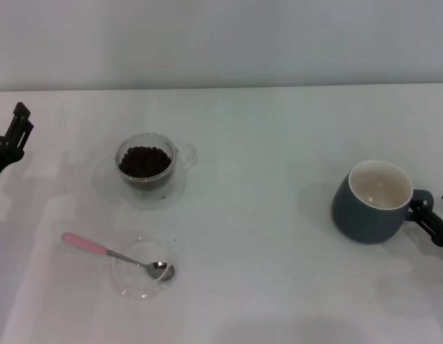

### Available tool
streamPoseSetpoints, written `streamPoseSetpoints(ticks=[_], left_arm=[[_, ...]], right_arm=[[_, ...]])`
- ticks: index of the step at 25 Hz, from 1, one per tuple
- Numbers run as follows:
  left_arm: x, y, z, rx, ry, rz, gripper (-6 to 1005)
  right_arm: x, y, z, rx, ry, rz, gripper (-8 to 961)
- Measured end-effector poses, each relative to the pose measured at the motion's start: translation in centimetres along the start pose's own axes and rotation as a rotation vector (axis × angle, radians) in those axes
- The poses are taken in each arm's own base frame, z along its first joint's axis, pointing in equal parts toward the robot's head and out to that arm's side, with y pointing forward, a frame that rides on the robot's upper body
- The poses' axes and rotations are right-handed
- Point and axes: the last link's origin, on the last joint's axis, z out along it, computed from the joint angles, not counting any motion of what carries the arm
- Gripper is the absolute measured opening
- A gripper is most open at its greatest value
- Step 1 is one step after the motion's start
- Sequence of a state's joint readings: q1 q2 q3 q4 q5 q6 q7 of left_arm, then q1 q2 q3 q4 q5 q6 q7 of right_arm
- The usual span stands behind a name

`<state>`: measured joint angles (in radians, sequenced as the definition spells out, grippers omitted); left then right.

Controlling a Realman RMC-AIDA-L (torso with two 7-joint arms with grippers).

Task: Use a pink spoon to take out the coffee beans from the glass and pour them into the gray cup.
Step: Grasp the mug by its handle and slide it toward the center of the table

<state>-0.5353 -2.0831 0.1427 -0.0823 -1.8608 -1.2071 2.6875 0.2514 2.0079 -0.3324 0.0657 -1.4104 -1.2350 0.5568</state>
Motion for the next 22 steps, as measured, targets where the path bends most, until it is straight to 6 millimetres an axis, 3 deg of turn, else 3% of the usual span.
streamPoseSetpoints(ticks=[6, 16, 19, 22], left_arm=[[-0.1, -0.1, -0.3, 0.007, 0.001, -0.005, 694], [-0.1, -0.2, -0.4, 0.007, 0.002, -0.005, 694], [-0.1, -0.2, -0.4, 0.008, 0.0, -0.005, 694], [-0.2, -0.2, -0.4, 0.008, -0.001, -0.005, 693]], right_arm=[[0.0, 0.2, 0.2, -0.01, 0.005, 0.001, 755], [-0.1, 0.6, 0.6, -0.029, 0.001, -0.001, 509], [-0.3, 1.0, 1.1, -0.048, 0.001, -0.008, 261], [-0.4, 1.5, 1.7, -0.073, 0.004, -0.012, 235]])
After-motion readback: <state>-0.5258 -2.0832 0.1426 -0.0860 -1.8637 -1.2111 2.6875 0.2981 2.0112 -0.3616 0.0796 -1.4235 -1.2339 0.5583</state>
